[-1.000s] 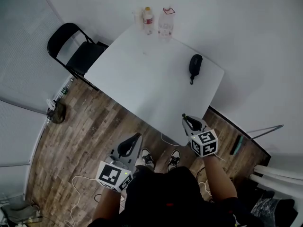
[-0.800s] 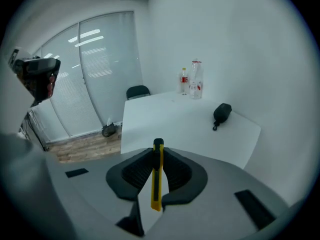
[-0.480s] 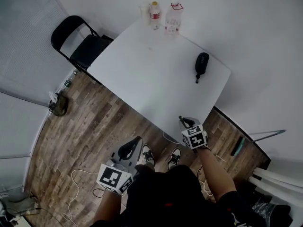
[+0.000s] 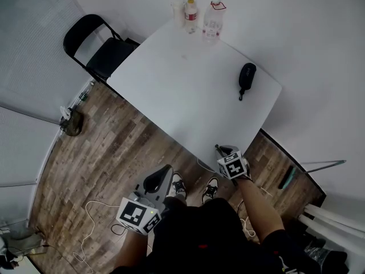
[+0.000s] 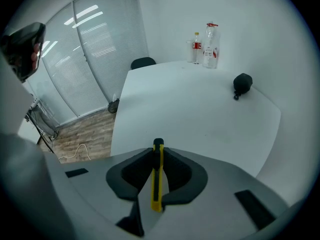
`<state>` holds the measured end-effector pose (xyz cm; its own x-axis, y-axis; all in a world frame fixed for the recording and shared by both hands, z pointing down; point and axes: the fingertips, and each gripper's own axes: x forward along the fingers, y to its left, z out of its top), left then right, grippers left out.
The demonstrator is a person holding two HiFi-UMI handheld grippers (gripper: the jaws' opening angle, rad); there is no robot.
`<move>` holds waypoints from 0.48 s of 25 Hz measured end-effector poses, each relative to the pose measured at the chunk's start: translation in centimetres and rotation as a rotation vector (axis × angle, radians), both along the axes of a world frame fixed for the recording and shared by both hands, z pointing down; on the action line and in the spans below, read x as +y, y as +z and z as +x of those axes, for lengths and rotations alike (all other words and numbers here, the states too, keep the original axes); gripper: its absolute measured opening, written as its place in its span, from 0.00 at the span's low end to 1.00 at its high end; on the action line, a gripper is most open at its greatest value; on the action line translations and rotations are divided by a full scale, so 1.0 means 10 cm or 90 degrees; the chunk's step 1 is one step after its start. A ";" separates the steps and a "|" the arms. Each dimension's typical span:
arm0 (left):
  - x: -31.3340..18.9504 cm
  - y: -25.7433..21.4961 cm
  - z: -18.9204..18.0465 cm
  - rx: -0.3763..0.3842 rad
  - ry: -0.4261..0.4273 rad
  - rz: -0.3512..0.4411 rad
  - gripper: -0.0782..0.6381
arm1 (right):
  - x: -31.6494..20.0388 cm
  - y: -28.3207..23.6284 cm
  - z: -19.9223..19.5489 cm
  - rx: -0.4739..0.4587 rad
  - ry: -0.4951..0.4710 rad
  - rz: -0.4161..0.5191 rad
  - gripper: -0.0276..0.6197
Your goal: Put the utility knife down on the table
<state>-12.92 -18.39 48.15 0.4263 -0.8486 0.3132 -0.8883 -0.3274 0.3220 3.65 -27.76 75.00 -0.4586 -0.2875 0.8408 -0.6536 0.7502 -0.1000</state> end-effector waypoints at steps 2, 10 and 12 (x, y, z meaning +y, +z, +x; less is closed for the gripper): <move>0.00 0.00 0.01 0.000 0.000 0.000 0.15 | 0.01 0.03 0.02 0.000 0.002 -0.002 0.16; -0.03 0.03 0.03 0.000 -0.001 0.001 0.15 | 0.01 0.02 0.00 -0.015 -0.010 0.004 0.17; -0.03 0.00 0.04 -0.003 0.001 0.008 0.15 | -0.01 -0.07 -0.01 -0.030 -0.008 0.021 0.18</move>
